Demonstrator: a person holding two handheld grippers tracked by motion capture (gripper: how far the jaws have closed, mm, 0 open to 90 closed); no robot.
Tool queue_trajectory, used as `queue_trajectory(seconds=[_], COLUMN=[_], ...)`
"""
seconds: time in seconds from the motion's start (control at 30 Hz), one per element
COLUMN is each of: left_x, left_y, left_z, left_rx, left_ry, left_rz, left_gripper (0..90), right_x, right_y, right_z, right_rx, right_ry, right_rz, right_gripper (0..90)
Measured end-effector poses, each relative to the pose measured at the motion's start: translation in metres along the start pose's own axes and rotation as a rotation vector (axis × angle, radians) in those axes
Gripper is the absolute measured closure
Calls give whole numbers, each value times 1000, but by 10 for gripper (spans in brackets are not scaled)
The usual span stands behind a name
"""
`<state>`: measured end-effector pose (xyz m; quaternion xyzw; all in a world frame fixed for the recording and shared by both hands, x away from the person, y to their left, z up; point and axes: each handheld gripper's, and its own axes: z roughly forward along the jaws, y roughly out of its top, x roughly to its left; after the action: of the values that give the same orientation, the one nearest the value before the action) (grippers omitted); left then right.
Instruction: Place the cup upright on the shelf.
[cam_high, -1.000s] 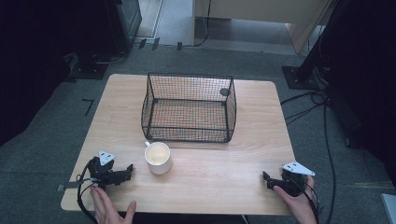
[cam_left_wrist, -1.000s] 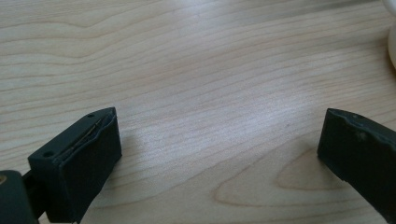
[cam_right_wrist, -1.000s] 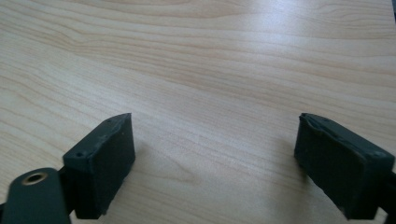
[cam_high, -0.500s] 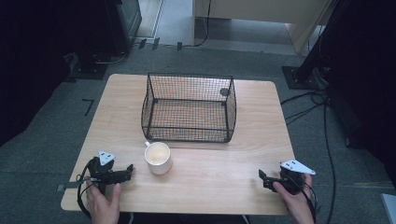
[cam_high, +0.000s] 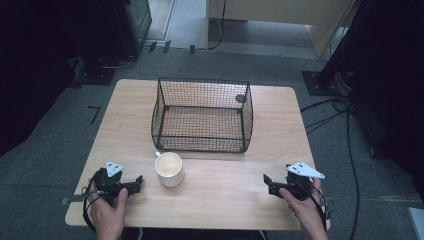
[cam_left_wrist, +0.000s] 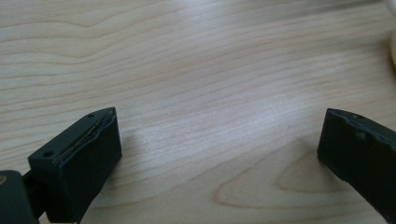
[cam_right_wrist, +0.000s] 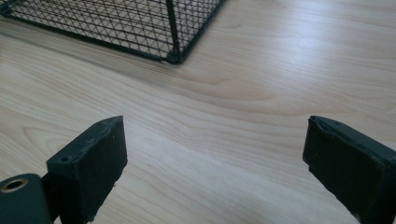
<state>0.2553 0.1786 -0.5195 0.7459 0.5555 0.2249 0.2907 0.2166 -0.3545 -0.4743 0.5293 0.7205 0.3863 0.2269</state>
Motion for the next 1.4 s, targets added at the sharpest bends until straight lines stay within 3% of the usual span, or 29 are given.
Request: queue_trajectory(seconds=[0.6,1.4], left_x=[0,0], left_y=[0,0], left_z=[0,0], left_rx=[-1,0], left_ry=[0,0], left_rz=[-1,0], left_gripper=[0,0], right_x=[42,92], right_y=[29,61], right_z=[24,43], right_rx=[-21,-60], right_ry=[89,181], right_rz=[-51,-104], right_gripper=[61,61])
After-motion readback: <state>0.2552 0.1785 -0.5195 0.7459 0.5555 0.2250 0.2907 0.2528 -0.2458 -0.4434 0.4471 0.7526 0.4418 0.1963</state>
